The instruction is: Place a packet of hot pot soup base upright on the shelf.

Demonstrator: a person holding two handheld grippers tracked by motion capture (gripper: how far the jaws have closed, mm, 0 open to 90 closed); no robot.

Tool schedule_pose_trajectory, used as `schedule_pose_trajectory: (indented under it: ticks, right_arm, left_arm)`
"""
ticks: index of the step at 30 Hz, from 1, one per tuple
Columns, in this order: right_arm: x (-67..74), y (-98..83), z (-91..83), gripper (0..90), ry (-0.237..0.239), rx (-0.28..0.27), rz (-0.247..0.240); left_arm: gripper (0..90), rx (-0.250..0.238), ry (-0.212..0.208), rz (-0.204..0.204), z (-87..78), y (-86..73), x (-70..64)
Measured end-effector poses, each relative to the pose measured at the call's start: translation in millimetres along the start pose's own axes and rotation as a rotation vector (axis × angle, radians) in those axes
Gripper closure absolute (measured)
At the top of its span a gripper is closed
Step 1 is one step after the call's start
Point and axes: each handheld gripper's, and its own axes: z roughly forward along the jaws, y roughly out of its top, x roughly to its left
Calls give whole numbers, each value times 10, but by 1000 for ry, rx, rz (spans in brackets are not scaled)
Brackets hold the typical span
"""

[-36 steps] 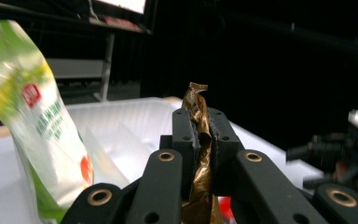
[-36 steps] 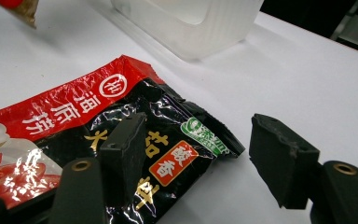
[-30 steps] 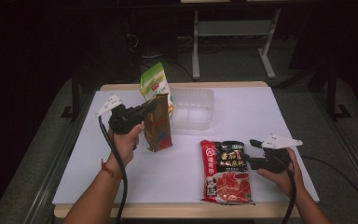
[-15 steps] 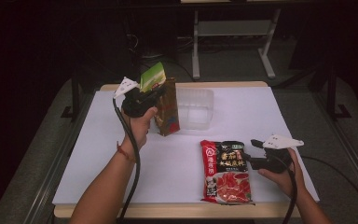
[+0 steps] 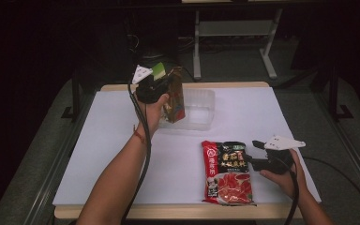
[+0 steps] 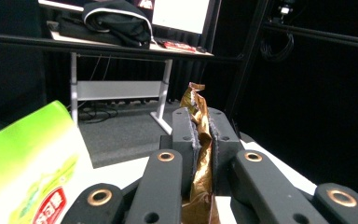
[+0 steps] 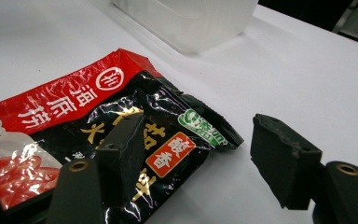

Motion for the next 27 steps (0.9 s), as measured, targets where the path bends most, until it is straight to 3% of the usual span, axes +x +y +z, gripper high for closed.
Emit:
schedule_pose_trajectory:
  ticks: [4,12,24,27]
  right_arm:
    - [4,-1,-6,345,0,-2,4]
    - [25,2,6,345,2,5,3]
    - [31,-1,16,345,6,9,-5]
    - [42,3,19,346,9,8,-10]
  left_arm:
    - [838,16,26,32,113,-14,3]
    - [838,21,51,23,324,-51,41]
    - [837,5,112,72,553,-170,23]
    - [837,2,108,54,591,-231,30]
